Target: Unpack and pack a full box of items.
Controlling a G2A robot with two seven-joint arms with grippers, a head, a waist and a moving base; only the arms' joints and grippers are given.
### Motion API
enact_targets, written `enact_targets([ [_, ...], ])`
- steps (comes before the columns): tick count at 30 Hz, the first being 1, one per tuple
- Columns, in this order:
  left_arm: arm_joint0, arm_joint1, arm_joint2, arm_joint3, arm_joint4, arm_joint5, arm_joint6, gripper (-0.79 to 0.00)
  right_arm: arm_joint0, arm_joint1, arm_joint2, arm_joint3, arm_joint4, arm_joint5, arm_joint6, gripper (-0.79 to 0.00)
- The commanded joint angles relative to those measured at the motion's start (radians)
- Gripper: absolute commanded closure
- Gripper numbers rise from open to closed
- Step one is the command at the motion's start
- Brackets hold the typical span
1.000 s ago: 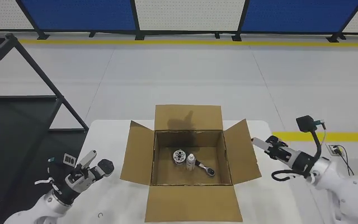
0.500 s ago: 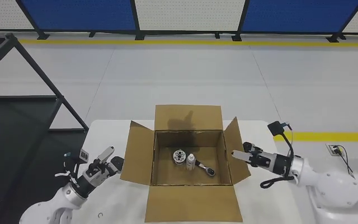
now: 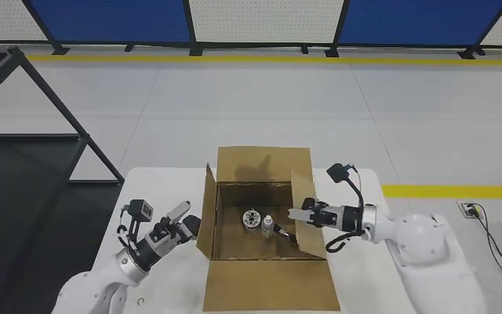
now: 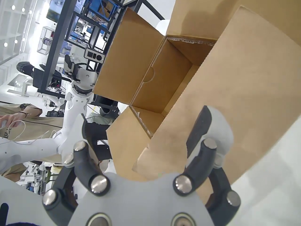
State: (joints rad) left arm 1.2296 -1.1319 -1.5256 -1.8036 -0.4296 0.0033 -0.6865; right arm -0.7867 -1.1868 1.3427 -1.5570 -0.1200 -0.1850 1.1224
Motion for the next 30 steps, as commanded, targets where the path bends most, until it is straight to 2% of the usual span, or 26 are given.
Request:
enact_targets([
  [1, -0.024, -0.004, 0.042, 0.007, 0.000, 0.021, 0.009, -0.785, 0.015, -0.003, -0.025, 0.040, 0.011, -0.008, -0.011, -0.785],
  [8, -0.117, -0.016, 0.166, 0.054, 0.053, 0.095, 0.057, -0.785, 0.043, -0.010, -0.089, 0.141, 0.035, -0.039, -0.048, -0.785],
  [14, -0.165, -0.026, 0.241, 0.085, 0.107, 0.130, 0.096, -0.785, 0.050, -0.011, -0.116, 0.183, 0.052, -0.068, -0.065, -0.785],
  [23, -0.194, -0.036, 0.309, 0.112, 0.152, 0.172, 0.131, -0.785, 0.054, -0.007, -0.132, 0.202, 0.071, -0.087, -0.064, -0.785],
  [30, -0.198, -0.040, 0.325, 0.125, 0.163, 0.187, 0.142, -0.785, 0.063, -0.004, -0.147, 0.223, 0.076, -0.083, -0.063, -0.785],
])
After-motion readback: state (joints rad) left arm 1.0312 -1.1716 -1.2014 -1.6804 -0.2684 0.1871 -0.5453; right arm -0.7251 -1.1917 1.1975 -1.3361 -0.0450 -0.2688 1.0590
